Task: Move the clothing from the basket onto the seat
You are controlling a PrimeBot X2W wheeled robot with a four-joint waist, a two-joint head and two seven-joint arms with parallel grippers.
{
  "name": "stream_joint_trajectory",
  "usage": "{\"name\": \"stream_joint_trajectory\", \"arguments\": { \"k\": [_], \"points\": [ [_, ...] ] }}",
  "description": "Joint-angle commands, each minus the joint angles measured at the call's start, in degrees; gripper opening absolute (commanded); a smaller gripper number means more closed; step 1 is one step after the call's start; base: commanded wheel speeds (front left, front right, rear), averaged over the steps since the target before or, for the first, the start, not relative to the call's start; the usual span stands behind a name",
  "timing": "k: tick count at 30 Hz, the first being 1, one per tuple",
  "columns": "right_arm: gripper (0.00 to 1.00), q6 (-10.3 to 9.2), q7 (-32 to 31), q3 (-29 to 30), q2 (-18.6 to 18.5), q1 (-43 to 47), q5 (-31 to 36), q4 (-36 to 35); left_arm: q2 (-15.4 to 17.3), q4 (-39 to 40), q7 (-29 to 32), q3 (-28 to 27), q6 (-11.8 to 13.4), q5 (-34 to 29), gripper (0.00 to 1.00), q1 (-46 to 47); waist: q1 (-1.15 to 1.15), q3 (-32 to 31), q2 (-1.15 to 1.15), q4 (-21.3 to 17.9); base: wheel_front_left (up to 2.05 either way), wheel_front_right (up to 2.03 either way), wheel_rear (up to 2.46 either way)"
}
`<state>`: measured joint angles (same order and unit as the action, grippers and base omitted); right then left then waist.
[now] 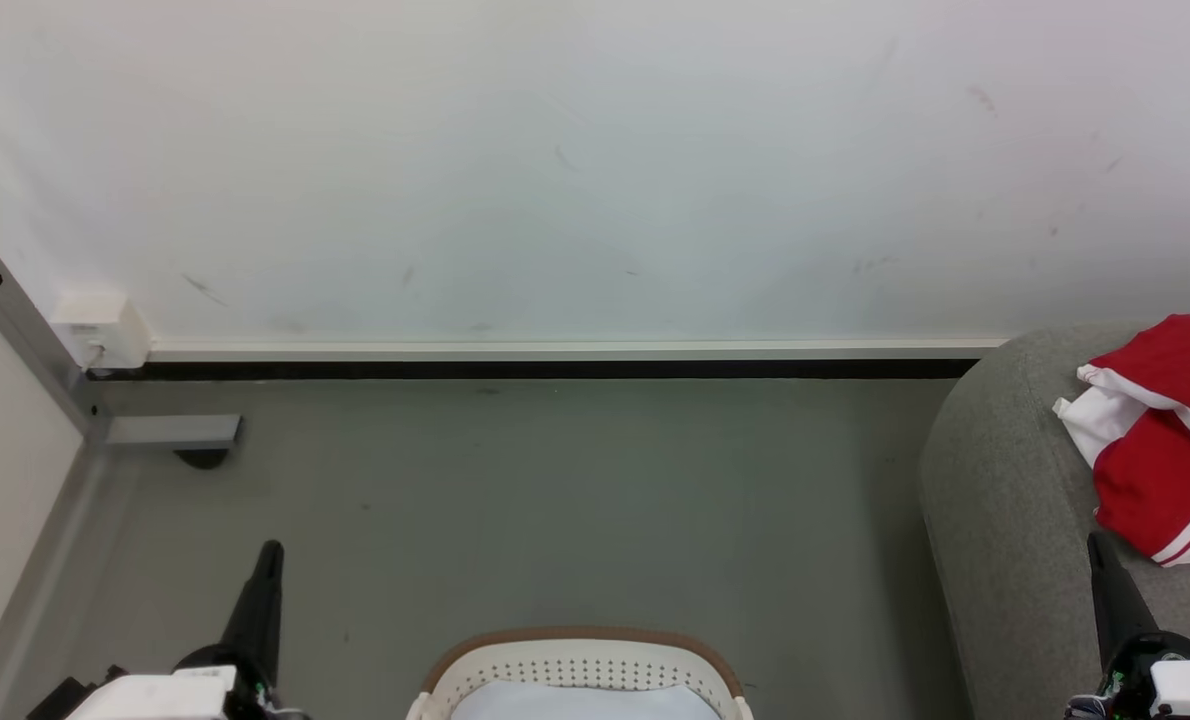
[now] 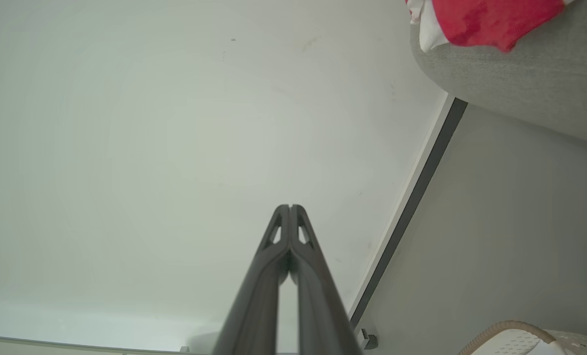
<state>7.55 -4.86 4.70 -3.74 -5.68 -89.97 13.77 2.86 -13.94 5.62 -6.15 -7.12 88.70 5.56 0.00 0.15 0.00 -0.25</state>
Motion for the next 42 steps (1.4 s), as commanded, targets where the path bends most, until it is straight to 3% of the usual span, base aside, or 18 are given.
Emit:
{"name": "stream_joint_trajectory", "arguments": {
  "k": [1, 9, 42],
  "points": [
    [0.00, -0.11, -0.3, 0.4, -0.1, -0.5, -1.1, 0.1, 0.1, 0.0, 0.4, -0.3, -0.5, 1.5, 0.00, 0.7, 0.00, 0.0, 0.00, 0.0, 0.00, 0.00, 0.00],
    [0.00, -0.12, -1.1, 1.1, 0.2, -0.7, -3.4, 0.3, 0.0, -0.2, 1.2, -0.6, -0.6, 4.2, 0.00, 1.0, 0.00, 0.0, 0.00, 0.2, 0.00, 0.00, 0.00],
    [0.00, -0.12, -1.4, 1.4, 0.5, -0.8, -2.8, 0.3, 0.1, -0.2, 1.1, -0.5, -0.5, 4.1, 0.00, 0.9, 0.00, 0.0, 0.00, 0.3, 0.00, 0.00, 0.00]
  ]
}}
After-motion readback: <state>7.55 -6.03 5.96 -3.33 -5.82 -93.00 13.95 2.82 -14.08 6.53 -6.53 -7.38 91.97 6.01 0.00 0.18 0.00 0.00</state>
